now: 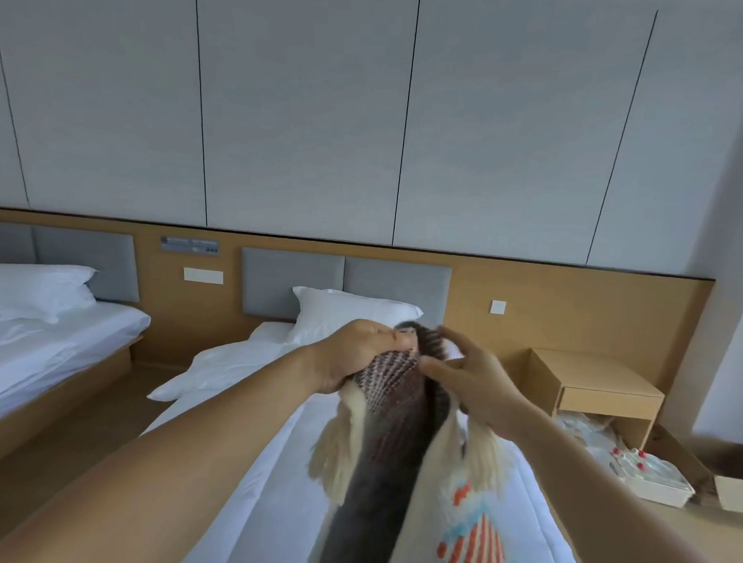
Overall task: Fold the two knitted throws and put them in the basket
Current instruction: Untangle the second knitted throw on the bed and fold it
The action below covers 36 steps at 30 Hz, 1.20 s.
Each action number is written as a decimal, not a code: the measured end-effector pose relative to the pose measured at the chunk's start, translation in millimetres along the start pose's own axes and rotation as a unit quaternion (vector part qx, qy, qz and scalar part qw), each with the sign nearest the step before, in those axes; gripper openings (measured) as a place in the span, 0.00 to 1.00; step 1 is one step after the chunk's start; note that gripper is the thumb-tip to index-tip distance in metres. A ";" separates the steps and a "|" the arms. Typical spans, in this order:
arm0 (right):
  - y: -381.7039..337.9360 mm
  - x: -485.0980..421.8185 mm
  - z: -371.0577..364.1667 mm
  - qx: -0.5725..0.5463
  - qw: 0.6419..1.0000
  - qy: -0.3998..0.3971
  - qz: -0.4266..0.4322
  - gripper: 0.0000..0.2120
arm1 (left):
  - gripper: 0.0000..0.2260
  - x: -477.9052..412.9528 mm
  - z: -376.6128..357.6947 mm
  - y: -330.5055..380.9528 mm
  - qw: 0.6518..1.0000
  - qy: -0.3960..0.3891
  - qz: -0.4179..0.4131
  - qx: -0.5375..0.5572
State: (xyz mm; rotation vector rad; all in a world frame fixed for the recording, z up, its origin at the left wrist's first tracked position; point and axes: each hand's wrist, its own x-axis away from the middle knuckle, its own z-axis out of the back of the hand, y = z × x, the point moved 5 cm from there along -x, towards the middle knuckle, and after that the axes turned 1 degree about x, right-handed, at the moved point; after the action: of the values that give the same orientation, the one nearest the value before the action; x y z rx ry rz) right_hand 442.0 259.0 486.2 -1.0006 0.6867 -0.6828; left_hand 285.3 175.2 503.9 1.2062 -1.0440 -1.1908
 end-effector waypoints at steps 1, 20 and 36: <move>-3.1 2.5 -8.3 -0.002 1.000 -0.026 0.011 0.18 | 0.18 -1.5 -7.4 4.8 1.000 -0.015 -0.001 -0.006; -10.4 13.7 -21.6 0.069 0.994 -0.081 0.012 0.11 | 0.09 12.2 0.3 9.3 0.992 -0.097 0.026 -0.079; -5.7 16.7 -4.2 -0.050 0.995 0.084 -0.034 0.05 | 0.11 1.0 6.8 -8.7 0.988 0.052 0.066 -0.129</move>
State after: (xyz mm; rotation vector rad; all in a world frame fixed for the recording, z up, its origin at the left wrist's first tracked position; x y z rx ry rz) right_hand 447.6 241.8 486.6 -1.0716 0.8431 -0.8050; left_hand 277.8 173.6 495.9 0.9714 -0.8492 -1.1096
